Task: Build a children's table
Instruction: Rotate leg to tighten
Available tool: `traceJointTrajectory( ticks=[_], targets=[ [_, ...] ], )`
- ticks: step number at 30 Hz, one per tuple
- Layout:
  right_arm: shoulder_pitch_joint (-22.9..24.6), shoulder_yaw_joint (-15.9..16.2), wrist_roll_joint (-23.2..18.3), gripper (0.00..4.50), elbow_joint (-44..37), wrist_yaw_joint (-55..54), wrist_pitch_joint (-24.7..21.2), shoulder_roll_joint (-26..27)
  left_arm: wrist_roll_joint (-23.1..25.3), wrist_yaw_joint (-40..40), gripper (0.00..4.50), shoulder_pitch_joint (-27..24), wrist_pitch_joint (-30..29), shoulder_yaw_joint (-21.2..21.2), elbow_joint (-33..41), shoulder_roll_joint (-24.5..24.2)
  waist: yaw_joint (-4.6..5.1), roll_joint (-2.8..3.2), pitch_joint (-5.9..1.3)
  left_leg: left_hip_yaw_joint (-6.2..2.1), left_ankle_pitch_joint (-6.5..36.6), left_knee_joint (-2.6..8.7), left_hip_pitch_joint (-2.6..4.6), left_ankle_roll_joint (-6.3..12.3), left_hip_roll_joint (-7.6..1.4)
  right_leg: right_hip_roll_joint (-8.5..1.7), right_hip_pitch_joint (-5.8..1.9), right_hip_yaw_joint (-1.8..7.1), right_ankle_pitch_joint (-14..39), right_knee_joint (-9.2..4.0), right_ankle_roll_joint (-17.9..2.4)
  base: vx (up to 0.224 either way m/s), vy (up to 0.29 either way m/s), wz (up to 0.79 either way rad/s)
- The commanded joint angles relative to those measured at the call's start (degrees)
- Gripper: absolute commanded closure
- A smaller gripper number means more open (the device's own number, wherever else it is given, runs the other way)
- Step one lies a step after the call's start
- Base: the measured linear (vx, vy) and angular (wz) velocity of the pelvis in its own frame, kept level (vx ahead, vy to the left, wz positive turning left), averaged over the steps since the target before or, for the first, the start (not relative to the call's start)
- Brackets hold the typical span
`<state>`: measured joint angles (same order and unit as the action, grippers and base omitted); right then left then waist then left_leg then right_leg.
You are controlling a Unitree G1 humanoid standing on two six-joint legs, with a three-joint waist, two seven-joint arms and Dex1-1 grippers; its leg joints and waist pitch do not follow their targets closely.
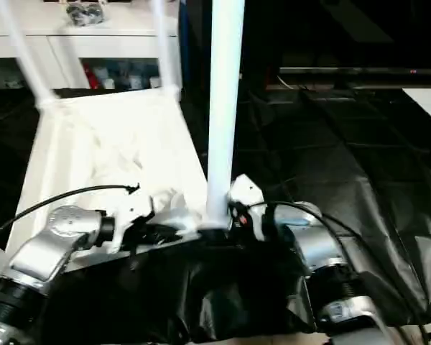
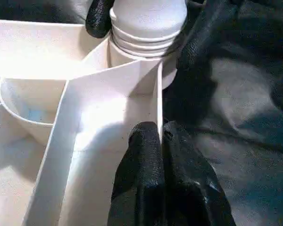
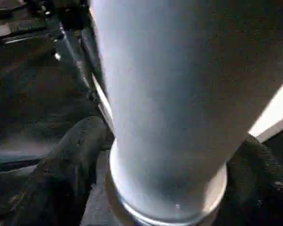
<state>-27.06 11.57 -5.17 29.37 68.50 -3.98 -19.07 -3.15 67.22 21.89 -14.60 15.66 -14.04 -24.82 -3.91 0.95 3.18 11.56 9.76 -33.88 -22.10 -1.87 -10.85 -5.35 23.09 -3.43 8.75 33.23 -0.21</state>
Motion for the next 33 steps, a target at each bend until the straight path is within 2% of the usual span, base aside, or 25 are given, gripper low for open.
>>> traceJointTrajectory(
  ticks=[1, 3, 4, 9, 10, 12, 13, 14, 15, 19, 21, 22, 23, 26, 28, 29, 30, 31, 33],
  targets=[
    [-0.5, 1.5, -1.1, 1.08, -0.6, 2.5, 0.1, 0.0, -2.3, 2.0, 4.5, 2.5, 1.8, -0.1, 0.5, 0.0, 0.09, -0.47, -3.76, -1.13, 18.6, 4.59, 1.99, 0.07, -2.61, -2.84, -1.71, 2.15, 19.5, -3.47, -11.9, 0.0, 0.0, 0.0],
    [-0.6, 1.5, -1.2, 1.39, -0.6, 2.6, 0.1, 0.0, -2.5, 2.4, 4.5, 2.5, 1.6, -0.1, 0.5, -0.2, 0.08, -0.31, -3.73, -1.2, 18.4, 4.68, 1.89, -0.1, -2.66, -2.84, -1.69, 2.15, 19.8, -3.44, -11.7, 0.0, 0.0, 0.0],
    [-0.5, 1.5, -1.5, 1.45, -0.8, 3.3, -0.2, 0.3, -2.6, 3.1, 4.5, 2.6, 1.7, 0.0, 0.3, -0.6, 0.07, -0.54, -3.75, -1.2, 18.5, 4.67, 1.92, -0.2, -2.65, -2.86, -1.67, 2.16, 20.0, -3.47, -11.5, 0.0, 0.0, 0.0],
    [0.3, 2.0, -2.3, 1.71, -1.7, 4.5, -1.0, 0.9, -3.0, 3.7, 4.5, 2.3, 1.6, -0.1, 0.4, -0.7, -0.12, -0.51, -3.9, -1.16, 17.1, 4.61, 1.8, 0.01, -2.69, -2.88, -1.8, 2.16, 18.0, -3.18, -12.0, 0.0, 0.0, 0.0],
    [0.7, 2.1, -2.2, 1.74, -1.9, 4.0, -0.9, 1.2, -3.0, 3.2, 4.5, 2.2, 1.6, -0.2, 0.5, -0.4, -0.19, -0.11, -3.97, -1.09, 16.8, 4.56, 1.85, -0.01, -2.67, -2.78, -1.73, 2.19, 17.0, -3.16, -12.2, 0.0, 0.0, 0.0],
    [1.3, 1.9, -1.9, 1.78, -2.0, 1.9, -0.8, 2.1, -2.1, 0.7, 4.5, 2.3, 1.7, -0.4, -0.1, 0.6, -0.33, -0.3, -4.02, -1.07, 16.1, 4.51, 1.81, 0.12, -2.67, -2.78, -1.87, 2.18, 15.6, -3.01, -12.6, 0.0, 0.0, 0.0],
    [1.5, 1.5, -1.2, 1.8, -1.6, -1.0, -0.5, 3.1, -1.5, -1.5, 4.5, 2.5, 1.6, -0.7, -0.6, 1.5, -0.5, 0.95, -4.01, -1.24, 16.3, 4.52, 1.84, -0.33, -2.63, -2.86, -1.77, 2.21, 15.4, -2.85, -12.7, 0.0, 0.0, 0.0],
    [1.6, 1.1, -0.5, 1.8, -1.1, -3.7, -0.2, 4.1, -1.1, -3.0, 4.5, 2.7, 1.4, -0.9, -1.0, 2.3, -0.15, 0.12, -4.01, -1.15, 16.7, 4.53, 1.76, -0.72, -2.49, -2.72, -1.85, 2.18, 15.2, -3.07, -12.5, 0.0, 0.0, 0.0],
    [1.4, -0.4, 0.9, 1.8, 0.6, -11.5, -0.9, 6.8, -0.7, -6.0, 4.5, 2.9, 0.0, -1.1, -0.9, 4.1, -0.22, 0.78, -4.0, -1.3, 17.0, 4.61, 1.8, -1.13, -2.45, -2.82, -1.84, 2.21, 15.4, -2.99, -12.6, 0.0, 0.0, 0.0],
    [1.0, -2.8, 1.4, 1.81, 3.1, -21.0, -1.6, 11.1, 0.4, -10.0, 4.5, 3.4, -1.6, -0.8, -0.8, 6.8, 1.18, 0.39, -3.86, -1.74, 20.7, 4.83, 1.67, -2.51, -2.21, -2.9, -1.94, 1.97, 20.9, -3.68, -10.8, 0.0, 0.0, 0.0],
    [0.7, -3.9, 1.4, 1.81, 4.3, -26.1, -2.5, 13.7, 0.9, -12.4, 4.5, 3.7, -2.4, -0.6, -0.8, 8.7, 1.67, 0.45, -3.79, -1.75, 21.6, 4.8, 1.76, -2.52, -2.19, -2.83, -1.69, 2.03, 21.4, -3.82, -10.8, 0.0, 0.0, 0.0],
    [-0.2, -5.0, 1.9, 1.81, 5.9, -33.0, -2.8, 17.0, 1.6, -15.8, 4.5, 4.3, -3.5, -0.7, -1.0, 11.0, 2.04, 0.37, -3.74, -1.73, 21.5, 4.81, 1.69, -2.54, -2.17, -2.82, -1.65, 2.03, 21.9, -3.81, -10.6, 0.0, 0.0, 0.0],
    [-0.7, -5.2, 2.1, 1.81, 6.6, -35.7, -2.4, 19.0, 2.1, -17.9, 4.5, 4.7, -4.0, -0.6, -1.3, 12.5, 2.35, 0.73, -3.69, -1.9, 22.2, 4.85, 1.66, -2.79, -2.06, -2.83, -1.67, 1.89, 23.6, -3.98, -10.2, 0.0, 0.0, 0.0],
    [-1.0, -4.9, 2.1, 1.81, 6.6, -36.7, -1.8, 20.5, 2.5, -19.5, 4.5, 4.9, -4.1, -0.6, -1.7, 13.7, 2.41, 0.57, -3.75, -1.91, 22.9, 4.78, 1.82, -2.58, -2.07, -2.77, -1.55, 1.84, 24.1, -4.34, -9.5, 0.0, 0.0, 0.0],
    [-0.8, -2.8, 3.4, 1.81, 5.0, -34.9, 1.3, 22.0, 3.1, -21.3, 4.5, 4.9, -3.7, -0.2, -1.9, 15.1, 2.36, -0.2, -3.8, -1.75, 22.2, 4.74, 1.63, -1.66, -2.09, -2.78, -1.57, 1.94, 23.4, -4.24, -9.5, 0.0, 0.0, 0.0],
    [-0.8, -2.6, 3.5, 1.81, 4.9, -34.8, 1.7, 22.1, 3.2, -21.4, 4.5, 4.9, -3.7, -0.1, -1.9, 15.2, 2.23, 0.01, -3.81, -1.77, 21.8, 4.73, 1.64, -1.53, -2.11, -2.82, -1.59, 1.96, 23.2, -4.17, -9.5, 0.0, 0.0, 0.0],
    [-0.7, -2.7, 3.1, 1.26, 4.5, -33.6, 2.1, 22.1, 3.2, -21.1, 4.5, 4.6, -3.6, 0.0, -1.4, 15.1, 2.2, 0.06, -3.78, -1.71, 21.5, 4.74, 1.63, -1.29, -2.14, -2.81, -1.52, 1.99, 23.0, -4.23, -9.5, 0.0, 0.0, 0.0],
    [-0.7, -2.7, 3.0, 1.12, 4.5, -33.4, 2.1, 22.1, 3.1, -21.1, 4.5, 4.6, -3.6, 0.0, -1.4, 15.1, 2.16, -0.02, -3.77, -1.69, 21.0, 4.76, 1.58, -1.11, -2.15, -2.8, -1.58, 2.01, 22.6, -4.15, -9.6, 0.0, 0.0, 0.0],
    [-0.9, -3.6, 1.3, 1.12, 4.4, -31.4, 1.5, 21.2, 3.0, -20.3, 4.5, 4.0, -4.0, 0.0, -0.1, 14.5, 2.13, -0.03, -3.79, -1.68, 20.7, 4.76, 1.52, -0.82, -2.19, -2.82, -1.64, 2.02, 22.2, -4.07, -9.7, 0.0, 0.0, 0.0]
  ],
)
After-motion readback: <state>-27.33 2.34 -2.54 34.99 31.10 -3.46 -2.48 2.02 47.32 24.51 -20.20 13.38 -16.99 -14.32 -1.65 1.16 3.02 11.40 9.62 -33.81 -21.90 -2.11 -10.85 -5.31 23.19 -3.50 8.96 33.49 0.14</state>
